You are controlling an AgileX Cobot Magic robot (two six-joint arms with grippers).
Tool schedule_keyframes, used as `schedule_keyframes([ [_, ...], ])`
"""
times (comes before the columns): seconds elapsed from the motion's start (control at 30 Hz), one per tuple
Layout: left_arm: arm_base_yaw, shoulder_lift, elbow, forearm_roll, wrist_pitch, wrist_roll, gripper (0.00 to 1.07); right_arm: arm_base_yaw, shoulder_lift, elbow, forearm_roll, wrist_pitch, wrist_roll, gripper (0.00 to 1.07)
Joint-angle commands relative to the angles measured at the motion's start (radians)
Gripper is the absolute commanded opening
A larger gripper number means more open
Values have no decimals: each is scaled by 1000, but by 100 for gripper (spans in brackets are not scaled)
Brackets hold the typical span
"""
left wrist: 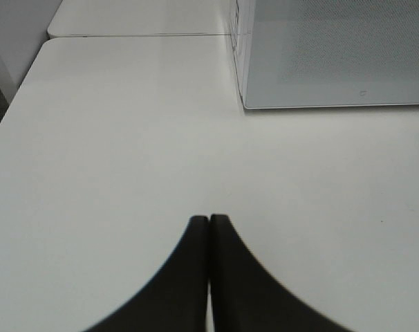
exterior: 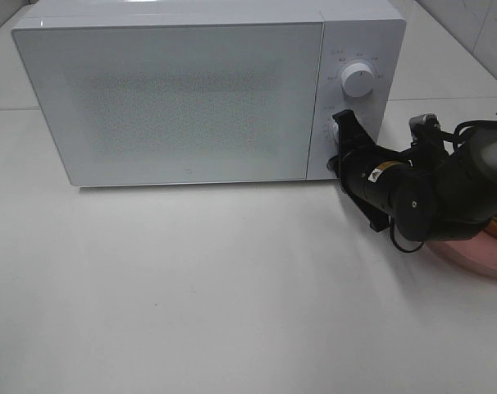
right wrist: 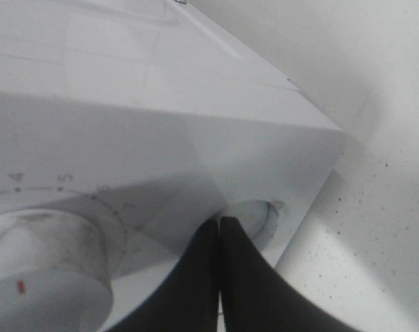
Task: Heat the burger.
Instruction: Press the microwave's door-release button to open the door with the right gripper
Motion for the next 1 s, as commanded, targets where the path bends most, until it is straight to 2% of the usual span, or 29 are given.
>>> schedule_keyframes([
  [0.03, 0, -20, 2, 3, -14, 0, 0, -8, -16, -77, -4, -202, -11, 0],
  [0.47, 0, -20, 2, 3, -14, 0, 0, -8, -16, -139, 19, -238, -13, 0],
  [0.9, 0, -20, 2, 3, -14, 0, 0, -8, -20, -143, 15, -224, -8, 0],
  [1.0, 0, -20, 2, 3, -14, 0, 0, -8, -57, -121, 12, -160, -6, 0],
])
